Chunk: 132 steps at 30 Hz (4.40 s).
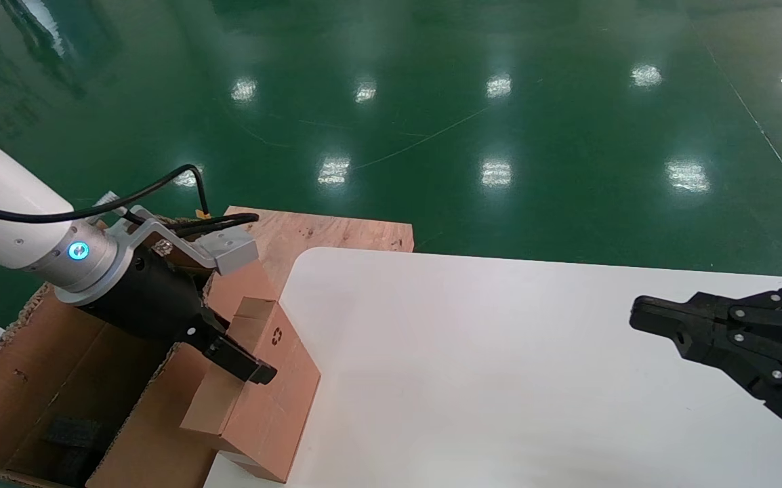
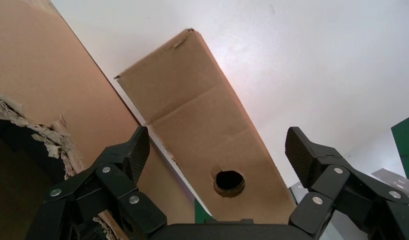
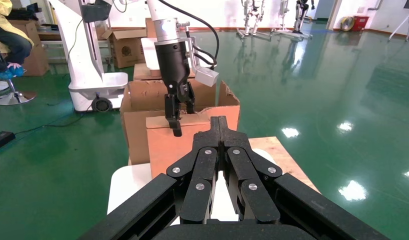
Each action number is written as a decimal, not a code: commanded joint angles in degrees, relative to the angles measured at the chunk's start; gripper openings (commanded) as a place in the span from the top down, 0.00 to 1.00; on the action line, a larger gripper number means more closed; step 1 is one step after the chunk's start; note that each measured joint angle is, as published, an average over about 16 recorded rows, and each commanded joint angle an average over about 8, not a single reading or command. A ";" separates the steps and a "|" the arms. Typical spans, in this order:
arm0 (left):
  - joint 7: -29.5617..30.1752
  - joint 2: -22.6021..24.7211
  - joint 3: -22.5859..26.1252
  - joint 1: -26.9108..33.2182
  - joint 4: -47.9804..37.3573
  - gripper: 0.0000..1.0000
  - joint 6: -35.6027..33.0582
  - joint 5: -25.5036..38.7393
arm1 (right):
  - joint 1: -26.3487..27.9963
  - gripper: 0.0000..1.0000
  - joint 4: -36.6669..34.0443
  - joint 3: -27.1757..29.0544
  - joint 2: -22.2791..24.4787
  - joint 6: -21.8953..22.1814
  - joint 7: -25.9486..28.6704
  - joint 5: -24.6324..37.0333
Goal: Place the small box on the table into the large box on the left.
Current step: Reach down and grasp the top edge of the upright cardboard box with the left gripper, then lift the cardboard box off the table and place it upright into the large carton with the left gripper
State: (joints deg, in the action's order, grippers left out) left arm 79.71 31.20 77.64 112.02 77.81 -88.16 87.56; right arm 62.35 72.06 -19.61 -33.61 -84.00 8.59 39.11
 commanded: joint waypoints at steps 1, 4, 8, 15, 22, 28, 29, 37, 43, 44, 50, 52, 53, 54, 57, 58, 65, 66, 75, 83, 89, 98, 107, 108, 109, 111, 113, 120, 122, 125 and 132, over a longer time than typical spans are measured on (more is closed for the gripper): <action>0.09 -0.06 0.31 0.21 -0.02 0.00 0.29 -0.43 | -0.01 0.32 0.00 0.00 0.00 0.01 0.00 0.00; 0.07 -0.05 0.24 0.18 -0.03 0.00 0.27 -0.38 | -0.01 0.00 0.00 0.00 0.00 0.01 0.00 0.00; 0.03 -0.02 0.10 0.09 -0.02 0.00 0.16 -0.23 | -0.01 0.00 0.00 0.00 0.00 0.01 0.00 0.00; -0.01 0.01 -0.07 -0.02 0.00 0.00 -0.01 -0.04 | -0.01 0.00 0.00 0.00 0.00 0.01 0.00 0.00; -0.04 0.03 -0.16 -0.08 0.01 0.16 -0.09 0.06 | -0.01 0.00 0.00 0.00 0.00 0.01 0.00 0.00; -0.41 0.27 -0.13 -0.13 -0.76 0.91 -0.05 -0.03 | 0.00 0.00 0.00 0.00 0.00 0.01 0.00 0.00; -0.56 0.34 -0.08 -0.14 -1.01 0.98 -0.07 -0.09 | 0.00 0.00 0.00 0.00 0.00 0.01 0.00 0.00; -1.14 0.84 1.02 -0.13 -2.23 1.00 -0.53 -0.77 | 0.00 0.00 -0.01 -0.01 0.00 0.01 0.00 0.00; -0.93 0.84 1.71 0.22 -2.21 1.00 -0.38 -1.25 | 0.00 0.00 -0.01 -0.01 0.00 0.01 -0.01 -0.01; -0.89 0.82 1.80 0.29 -2.22 1.00 -0.33 -1.32 | 0.00 0.00 -0.01 -0.01 0.00 0.01 -0.01 -0.01; -0.84 0.64 2.08 0.91 -2.27 1.00 0.11 -1.52 | 0.00 0.00 -0.01 -0.02 0.01 0.01 -0.01 -0.01; -0.97 0.55 2.06 1.15 -2.25 1.00 0.30 -1.59 | 0.00 0.00 -0.01 -0.02 0.01 0.01 -0.01 -0.01; -1.07 0.51 2.03 1.27 -2.25 1.00 0.38 -1.68 | 0.00 0.00 -0.01 -0.02 0.01 0.01 -0.01 -0.01; -1.22 0.47 1.98 1.41 -2.27 1.00 0.47 -1.78 | 0.00 0.00 -0.01 -0.02 0.01 0.01 -0.01 -0.01; -1.88 0.38 1.70 1.95 -2.58 1.00 0.84 -2.01 | 0.00 0.00 -0.01 -0.02 0.01 0.01 -0.01 -0.01; -2.18 0.37 1.56 2.18 -2.80 1.00 1.02 -2.03 | 0.00 0.00 -0.01 -0.02 0.01 0.01 -0.01 -0.01; -5.87 1.08 -0.41 4.90 -6.45 1.00 2.84 -2.28 | 0.00 0.00 -0.01 -0.02 0.01 0.01 -0.01 -0.01; -6.85 1.32 -0.87 5.54 -7.53 1.00 3.01 -2.52 | 0.00 0.00 -0.01 -0.02 0.01 0.01 -0.01 -0.01; -22.67 4.87 -5.86 16.67 -30.28 1.00 4.24 -2.03 | 0.01 0.00 -0.01 -0.03 0.01 0.01 -0.01 -0.02; -35.54 7.62 -6.78 26.71 -51.51 1.00 11.99 5.04 | 0.01 0.00 -0.01 -0.03 0.01 0.01 -0.02 -0.02; -42.49 8.50 -5.35 30.10 -58.96 1.00 13.08 8.90 | 0.01 0.00 -0.01 -0.04 0.01 0.02 -0.02 -0.02; -49.30 8.25 -2.41 32.09 -66.32 1.00 4.29 12.82 | 0.01 0.00 -0.01 -0.04 0.02 0.02 -0.02 -0.03; -50.01 8.57 0.98 26.04 -73.35 1.00 -1.04 16.30 | 0.01 0.00 -0.01 -0.05 0.02 0.02 -0.02 -0.03; -50.04 8.67 1.14 25.22 -73.76 1.00 -0.69 16.47 | 0.01 0.00 -0.01 -0.05 0.02 0.02 -0.02 -0.03; -50.08 8.77 1.28 24.45 -74.09 1.00 -0.29 16.63 | 0.01 0.00 -0.01 -0.05 0.02 0.02 -0.02 -0.03; -50.17 8.96 1.39 23.13 -74.55 1.00 0.50 16.73 | 0.01 0.00 -0.01 -0.05 0.02 0.02 -0.02 -0.03; -50.18 9.16 1.44 22.05 -74.90 1.00 1.48 16.77 | 0.01 0.00 -0.01 -0.05 0.02 0.02 -0.02 -0.03; -49.66 9.74 1.57 18.55 -76.00 1.00 5.02 16.93 | 0.01 0.00 -0.01 -0.05 0.02 0.02 -0.03 -0.03; -49.53 9.83 1.61 17.56 -76.30 1.00 5.68 16.96 | 0.01 0.00 -0.01 -0.06 0.02 0.02 -0.03 -0.04; -49.29 9.92 1.64 16.31 -76.72 1.00 6.53 16.99 | 0.01 0.00 -0.01 -0.06 0.02 0.02 -0.03 -0.04; -48.10 9.95 1.85 14.00 -77.62 1.00 9.63 17.30 | 0.01 0.00 -0.01 -0.06 0.02 0.03 -0.03 -0.04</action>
State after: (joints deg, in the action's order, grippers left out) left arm 31.61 41.16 79.47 125.99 0.23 -78.74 104.84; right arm 62.36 72.04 -19.67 -33.58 -83.97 8.56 39.07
